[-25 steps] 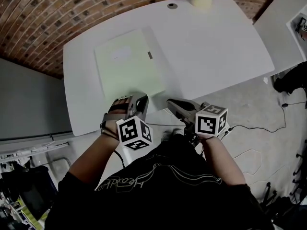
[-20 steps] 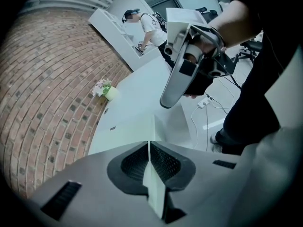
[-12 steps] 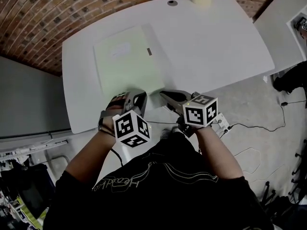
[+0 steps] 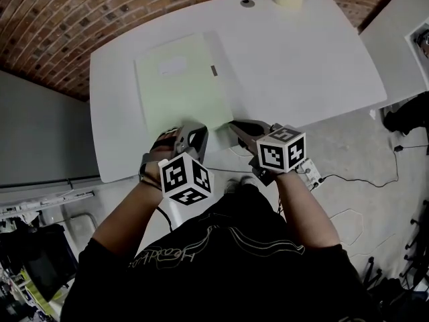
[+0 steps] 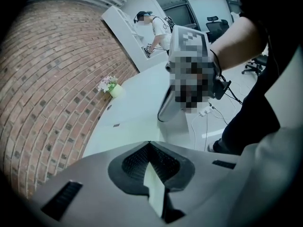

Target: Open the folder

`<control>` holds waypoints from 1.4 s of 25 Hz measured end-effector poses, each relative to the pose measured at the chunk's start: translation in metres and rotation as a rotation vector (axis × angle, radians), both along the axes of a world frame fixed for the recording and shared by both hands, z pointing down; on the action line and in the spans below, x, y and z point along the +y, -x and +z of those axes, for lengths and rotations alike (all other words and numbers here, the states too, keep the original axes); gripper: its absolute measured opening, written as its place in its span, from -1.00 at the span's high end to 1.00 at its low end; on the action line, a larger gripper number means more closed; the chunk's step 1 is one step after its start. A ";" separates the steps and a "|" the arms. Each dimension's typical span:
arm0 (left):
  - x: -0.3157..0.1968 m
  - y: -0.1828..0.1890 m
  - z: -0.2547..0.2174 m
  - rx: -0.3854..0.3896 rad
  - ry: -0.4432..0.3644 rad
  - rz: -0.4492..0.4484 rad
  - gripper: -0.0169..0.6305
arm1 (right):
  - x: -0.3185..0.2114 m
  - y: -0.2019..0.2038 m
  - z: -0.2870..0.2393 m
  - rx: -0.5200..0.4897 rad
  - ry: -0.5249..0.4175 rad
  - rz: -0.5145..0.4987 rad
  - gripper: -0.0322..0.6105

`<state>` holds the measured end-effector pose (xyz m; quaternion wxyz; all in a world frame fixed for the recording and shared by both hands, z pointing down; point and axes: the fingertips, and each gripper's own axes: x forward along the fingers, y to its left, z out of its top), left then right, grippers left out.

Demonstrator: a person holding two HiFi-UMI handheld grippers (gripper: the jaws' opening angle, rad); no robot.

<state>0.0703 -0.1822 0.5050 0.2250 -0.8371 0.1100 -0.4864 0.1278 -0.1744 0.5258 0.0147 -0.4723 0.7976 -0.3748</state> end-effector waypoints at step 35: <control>-0.015 -0.026 0.018 0.032 -0.065 -0.072 0.74 | -0.009 0.006 -0.002 0.035 -0.061 -0.078 0.89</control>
